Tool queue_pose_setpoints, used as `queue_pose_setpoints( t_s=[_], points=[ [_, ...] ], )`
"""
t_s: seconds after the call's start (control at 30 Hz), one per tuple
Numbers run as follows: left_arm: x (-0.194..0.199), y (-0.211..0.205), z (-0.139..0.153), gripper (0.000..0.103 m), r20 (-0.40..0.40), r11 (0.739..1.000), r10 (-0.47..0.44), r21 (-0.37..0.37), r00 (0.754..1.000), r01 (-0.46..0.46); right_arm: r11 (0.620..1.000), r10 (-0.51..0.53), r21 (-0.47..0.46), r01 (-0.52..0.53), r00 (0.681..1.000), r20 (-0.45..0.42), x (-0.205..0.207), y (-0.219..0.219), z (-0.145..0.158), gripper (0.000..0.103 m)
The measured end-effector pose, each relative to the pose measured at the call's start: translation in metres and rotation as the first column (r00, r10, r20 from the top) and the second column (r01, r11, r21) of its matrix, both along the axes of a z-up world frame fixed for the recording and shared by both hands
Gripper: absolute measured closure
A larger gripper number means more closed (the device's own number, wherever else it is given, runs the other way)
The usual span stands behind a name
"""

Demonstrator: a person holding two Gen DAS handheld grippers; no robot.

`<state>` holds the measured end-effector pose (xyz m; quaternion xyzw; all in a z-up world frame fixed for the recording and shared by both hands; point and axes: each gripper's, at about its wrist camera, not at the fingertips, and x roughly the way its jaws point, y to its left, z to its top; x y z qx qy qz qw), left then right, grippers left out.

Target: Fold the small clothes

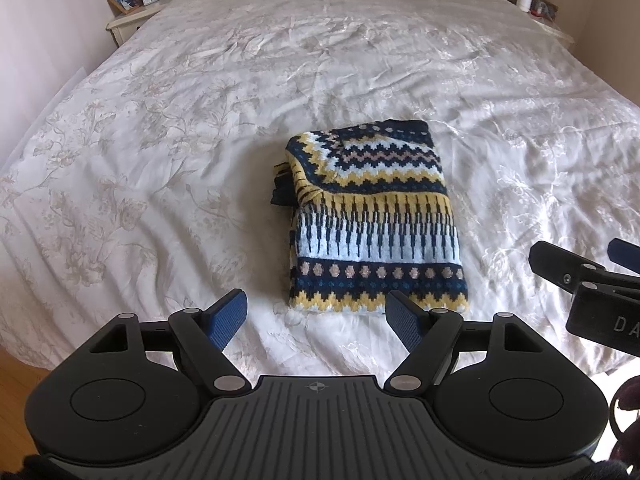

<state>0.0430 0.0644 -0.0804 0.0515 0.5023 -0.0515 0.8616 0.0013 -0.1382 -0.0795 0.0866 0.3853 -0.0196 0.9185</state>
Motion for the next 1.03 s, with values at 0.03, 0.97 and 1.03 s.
queue_pose_setpoints(
  t_s=[0.03,0.97,1.03],
  points=[
    [-0.0003,-0.0003,-0.0006,0.027,-0.002,1.0,-0.001,-0.001,1.0,0.001,1.0,-0.001,0.0,0.001,1.0,0.0,0.0001,0.0005,-0.0002,0.0],
    [0.0007,-0.0069,-0.0034,0.028,0.01,1.0,-0.008,0.013,1.0,0.008,1.0,0.0,0.004,0.0,1.0,-0.002,0.0004,-0.0009,-0.0021,0.0],
    [0.0011,-0.0073,-0.004,0.028,0.005,1.0,-0.011,0.007,1.0,0.011,1.0,-0.001,0.005,0.001,1.0,-0.005,0.0005,0.0011,-0.0028,0.0]
  ],
)
